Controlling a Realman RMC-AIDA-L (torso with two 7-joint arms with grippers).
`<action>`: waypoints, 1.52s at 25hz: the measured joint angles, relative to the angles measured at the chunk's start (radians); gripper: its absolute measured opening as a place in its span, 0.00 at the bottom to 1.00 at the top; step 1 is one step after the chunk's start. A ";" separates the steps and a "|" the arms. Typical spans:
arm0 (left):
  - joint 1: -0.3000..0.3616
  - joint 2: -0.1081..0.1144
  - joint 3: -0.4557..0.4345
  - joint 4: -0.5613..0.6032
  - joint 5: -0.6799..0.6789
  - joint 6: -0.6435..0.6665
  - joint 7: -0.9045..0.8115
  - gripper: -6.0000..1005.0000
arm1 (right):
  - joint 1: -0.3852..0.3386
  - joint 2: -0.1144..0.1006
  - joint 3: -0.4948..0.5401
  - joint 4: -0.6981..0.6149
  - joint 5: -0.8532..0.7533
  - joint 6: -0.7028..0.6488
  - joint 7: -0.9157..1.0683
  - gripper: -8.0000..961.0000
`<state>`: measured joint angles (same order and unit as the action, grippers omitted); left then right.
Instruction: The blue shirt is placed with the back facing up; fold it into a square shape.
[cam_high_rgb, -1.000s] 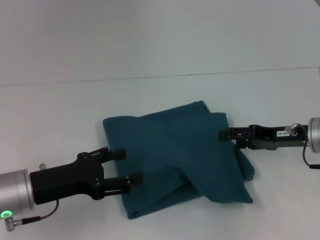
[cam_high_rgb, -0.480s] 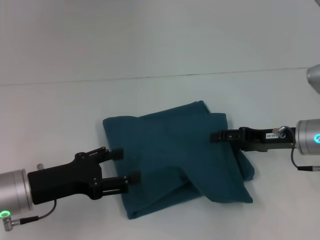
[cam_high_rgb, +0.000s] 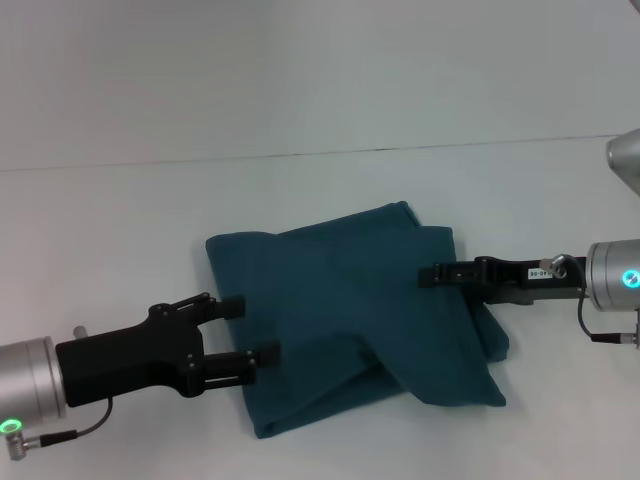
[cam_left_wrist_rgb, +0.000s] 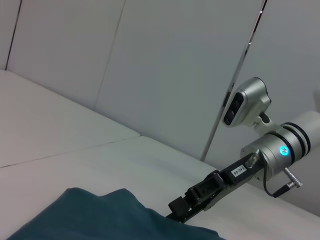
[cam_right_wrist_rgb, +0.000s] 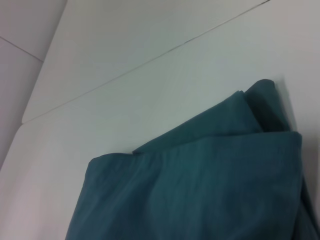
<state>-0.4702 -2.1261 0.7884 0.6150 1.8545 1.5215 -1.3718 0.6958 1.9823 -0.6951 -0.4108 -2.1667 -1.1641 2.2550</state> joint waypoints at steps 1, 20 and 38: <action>-0.001 0.000 0.000 -0.001 0.000 0.000 0.000 0.89 | 0.000 0.000 0.000 0.000 0.000 0.001 0.000 0.93; -0.013 0.000 0.001 -0.005 -0.002 -0.028 -0.001 0.89 | 0.022 0.023 -0.014 0.001 0.000 0.059 -0.006 0.87; -0.004 0.000 0.000 -0.004 0.000 -0.027 -0.002 0.89 | 0.011 0.052 -0.013 0.002 0.040 0.130 -0.073 0.28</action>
<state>-0.4740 -2.1260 0.7884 0.6109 1.8545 1.4941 -1.3735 0.7071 2.0340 -0.7078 -0.4091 -2.1262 -1.0346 2.1824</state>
